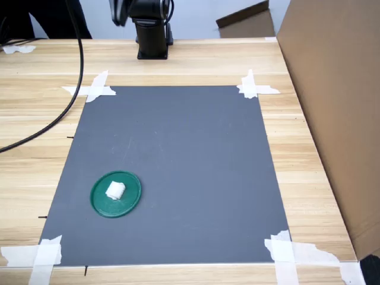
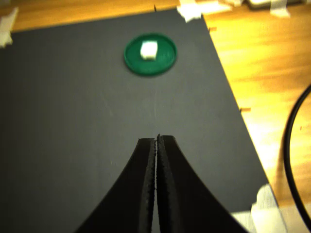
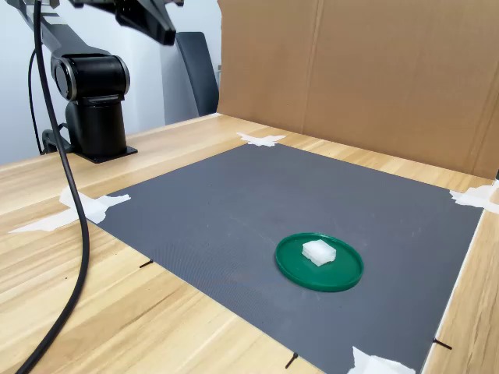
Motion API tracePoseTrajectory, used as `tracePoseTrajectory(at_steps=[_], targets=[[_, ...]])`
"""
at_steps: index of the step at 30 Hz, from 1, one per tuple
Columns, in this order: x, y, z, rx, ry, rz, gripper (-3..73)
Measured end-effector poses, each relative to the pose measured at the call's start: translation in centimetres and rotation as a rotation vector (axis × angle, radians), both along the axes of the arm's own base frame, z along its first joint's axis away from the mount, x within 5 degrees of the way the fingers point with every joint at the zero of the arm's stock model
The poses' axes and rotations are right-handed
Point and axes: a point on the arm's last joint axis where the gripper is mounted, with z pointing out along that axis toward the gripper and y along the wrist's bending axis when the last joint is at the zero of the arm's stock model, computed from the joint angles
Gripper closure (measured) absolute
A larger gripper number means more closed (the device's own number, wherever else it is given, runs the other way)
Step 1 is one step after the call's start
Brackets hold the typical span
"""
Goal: Grasp a white terminal and put it in the green lid.
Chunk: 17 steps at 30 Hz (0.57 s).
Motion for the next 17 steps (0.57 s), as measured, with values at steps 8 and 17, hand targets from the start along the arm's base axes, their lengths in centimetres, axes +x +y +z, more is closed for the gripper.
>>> tracePoseTrajectory(at_steps=[8, 17], targets=[[-3.5, 0.3, -4.2, -0.007, -0.011, 0.002, 72.3], [-4.0, 0.4, -7.7, -0.007, -0.041, -0.001, 72.3]])
